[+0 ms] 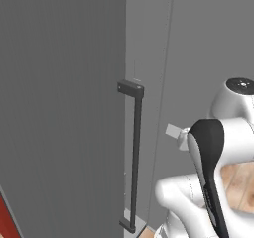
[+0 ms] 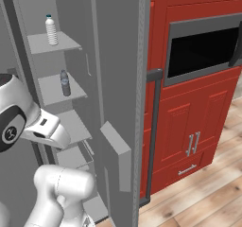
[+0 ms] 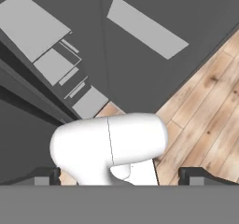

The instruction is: Take the bottled waters from the counter and place them in the freezer to freeze. Close the freezer door after placing the bottles.

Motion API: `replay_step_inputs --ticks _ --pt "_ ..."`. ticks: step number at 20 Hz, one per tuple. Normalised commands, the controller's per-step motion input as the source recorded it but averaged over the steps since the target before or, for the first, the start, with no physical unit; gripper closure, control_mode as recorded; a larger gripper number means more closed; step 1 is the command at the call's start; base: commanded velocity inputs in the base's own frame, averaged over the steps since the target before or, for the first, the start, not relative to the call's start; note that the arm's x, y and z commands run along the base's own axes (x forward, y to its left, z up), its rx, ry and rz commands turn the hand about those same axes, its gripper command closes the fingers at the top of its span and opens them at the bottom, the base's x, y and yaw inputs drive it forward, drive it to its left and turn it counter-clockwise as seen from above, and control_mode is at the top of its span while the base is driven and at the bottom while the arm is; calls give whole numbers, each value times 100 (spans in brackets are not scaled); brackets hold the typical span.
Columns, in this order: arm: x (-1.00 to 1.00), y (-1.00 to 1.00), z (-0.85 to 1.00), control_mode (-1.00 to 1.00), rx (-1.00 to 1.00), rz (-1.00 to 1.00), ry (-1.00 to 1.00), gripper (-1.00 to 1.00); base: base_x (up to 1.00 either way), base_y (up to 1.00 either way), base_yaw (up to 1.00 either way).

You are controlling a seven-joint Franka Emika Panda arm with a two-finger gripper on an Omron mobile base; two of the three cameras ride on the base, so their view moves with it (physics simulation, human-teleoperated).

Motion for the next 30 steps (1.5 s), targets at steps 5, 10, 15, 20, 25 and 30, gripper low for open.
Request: replay_step_inputs --ticks 5,10,15,20,25,30 --pt "0 0 0 -100 0 0 0 -100 0 0 0" --pt "-17 -1 0 -100 0 -1 0 -100 0 0 0" --pt "0 0 0 100 0 0 0 -100 -45 0 1" --pt "0 0 0 100 0 0 0 -100 -69 -1 0" --pt "0 0 0 100 0 0 0 -100 -66 0 6" --pt "0 0 0 100 0 0 0 -100 -44 -22 26"
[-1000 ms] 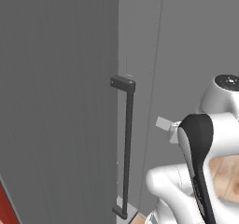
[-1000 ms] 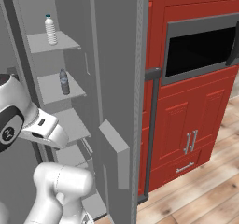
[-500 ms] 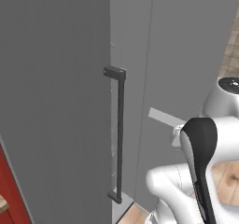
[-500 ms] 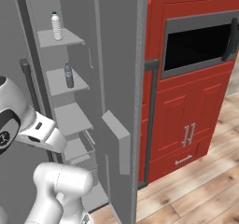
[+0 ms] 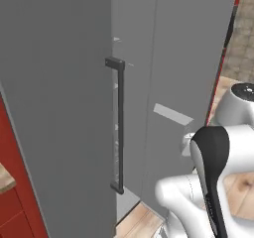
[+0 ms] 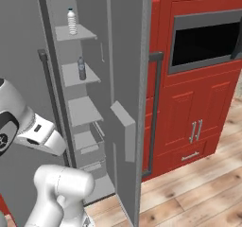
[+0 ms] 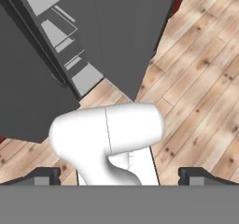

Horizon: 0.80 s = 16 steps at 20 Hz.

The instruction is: Take the bottled waters from the counter and place them in the freezer to freeze. Close the freezer door after placing the bottles.

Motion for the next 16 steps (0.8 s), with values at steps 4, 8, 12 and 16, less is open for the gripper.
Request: replay_step_inputs --ticks 4,8,12,16 --pt "0 0 0 100 0 0 0 -100 -26 -46 35" --pt "0 0 0 100 0 0 0 -100 -23 -67 35" --pt "0 0 0 100 0 0 0 -100 -9 -76 37" --pt "0 0 0 100 0 0 0 -100 0 -96 36"
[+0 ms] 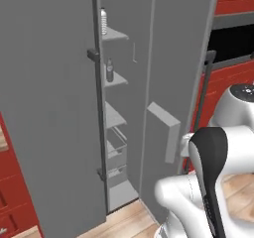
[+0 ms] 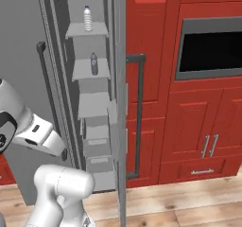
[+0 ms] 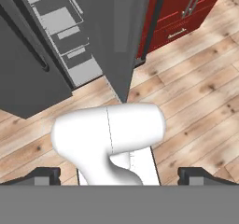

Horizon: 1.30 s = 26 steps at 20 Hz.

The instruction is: Take the bottled waters from the counter and place them in the freezer to freeze. Close the freezer door after placing the bottles.

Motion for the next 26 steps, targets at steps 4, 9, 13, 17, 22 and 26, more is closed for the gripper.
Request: replay_step_inputs --ticks 4,9,13,17,22,26 --pt "0 0 0 100 0 0 0 -100 0 -75 44" --pt "0 0 0 100 0 0 0 -100 -16 -44 55" --pt "0 0 0 100 0 0 0 -100 -20 -31 56" --pt "0 0 0 100 0 0 0 -100 -32 -36 35" --pt "0 0 0 100 0 0 0 -100 -54 -8 -8" --pt "0 0 0 100 0 0 0 -100 -51 6 -24"
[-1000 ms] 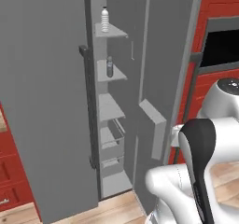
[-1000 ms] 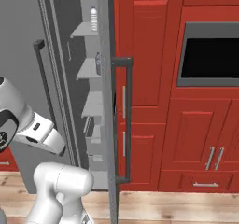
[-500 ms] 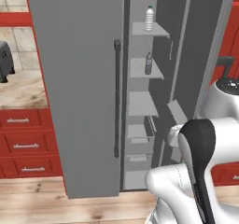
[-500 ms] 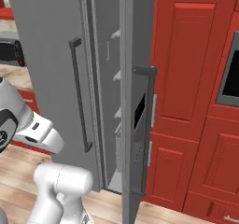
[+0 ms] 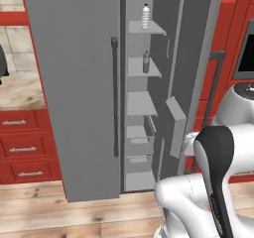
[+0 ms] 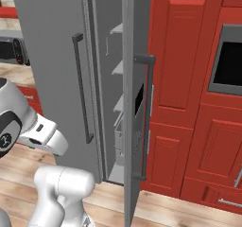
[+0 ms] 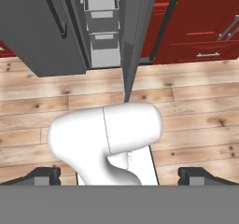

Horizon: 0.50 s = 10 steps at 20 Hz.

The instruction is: Take the bottled waters from the counter and place them in the freezer to freeze. Close the freezer door after placing the bottles.

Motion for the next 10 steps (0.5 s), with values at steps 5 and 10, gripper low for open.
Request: replay_step_inputs --ticks 5,10 --pt "0 0 0 100 0 0 0 -100 -29 1 -26" --pt "0 0 0 100 0 0 0 -100 0 -20 -4"
